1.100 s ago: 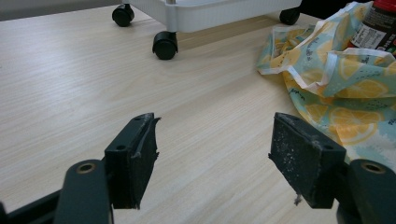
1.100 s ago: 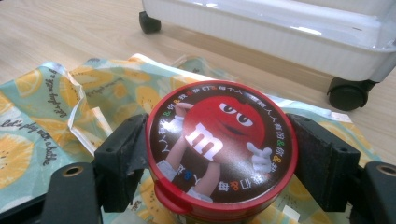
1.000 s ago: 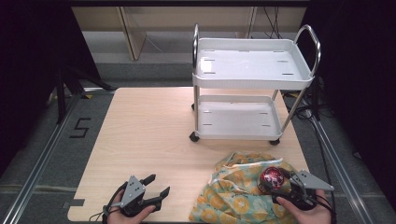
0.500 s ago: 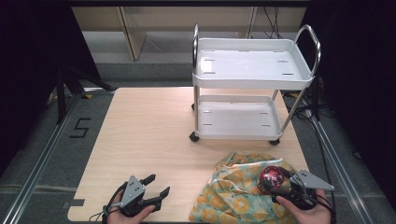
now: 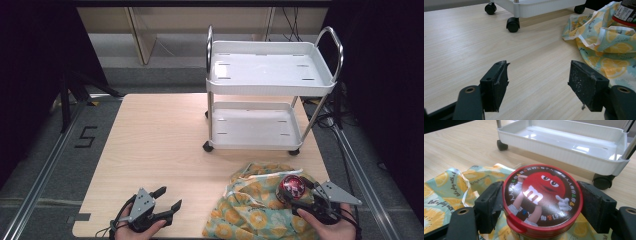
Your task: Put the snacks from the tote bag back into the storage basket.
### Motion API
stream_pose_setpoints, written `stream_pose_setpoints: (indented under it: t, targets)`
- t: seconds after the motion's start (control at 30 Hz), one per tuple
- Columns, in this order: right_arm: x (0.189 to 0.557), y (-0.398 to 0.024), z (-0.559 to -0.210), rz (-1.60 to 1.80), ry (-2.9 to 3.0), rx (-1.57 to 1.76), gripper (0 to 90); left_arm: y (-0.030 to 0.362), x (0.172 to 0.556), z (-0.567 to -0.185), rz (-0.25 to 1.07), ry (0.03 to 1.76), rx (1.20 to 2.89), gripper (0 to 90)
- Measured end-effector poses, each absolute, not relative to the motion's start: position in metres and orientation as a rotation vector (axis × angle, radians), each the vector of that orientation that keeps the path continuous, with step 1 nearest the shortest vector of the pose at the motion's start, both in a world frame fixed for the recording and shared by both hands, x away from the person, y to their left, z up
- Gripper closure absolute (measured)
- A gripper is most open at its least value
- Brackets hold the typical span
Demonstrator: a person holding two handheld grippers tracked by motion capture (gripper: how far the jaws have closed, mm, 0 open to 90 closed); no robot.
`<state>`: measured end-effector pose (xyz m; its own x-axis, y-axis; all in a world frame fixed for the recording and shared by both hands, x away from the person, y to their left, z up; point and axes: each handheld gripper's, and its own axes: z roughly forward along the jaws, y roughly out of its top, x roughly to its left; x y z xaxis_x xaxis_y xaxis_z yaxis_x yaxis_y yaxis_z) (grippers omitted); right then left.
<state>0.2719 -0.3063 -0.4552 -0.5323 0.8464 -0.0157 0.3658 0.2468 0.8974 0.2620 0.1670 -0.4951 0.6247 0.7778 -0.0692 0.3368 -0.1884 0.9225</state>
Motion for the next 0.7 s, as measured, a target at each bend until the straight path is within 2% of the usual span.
stream_pose_setpoints:
  t: [0.7]
  targets:
    - [0.271,-0.306,-0.445,1.303,1.905,1.058,26.3,0.166,0.261,-0.496,0.511,0.931,1.75,31.1]
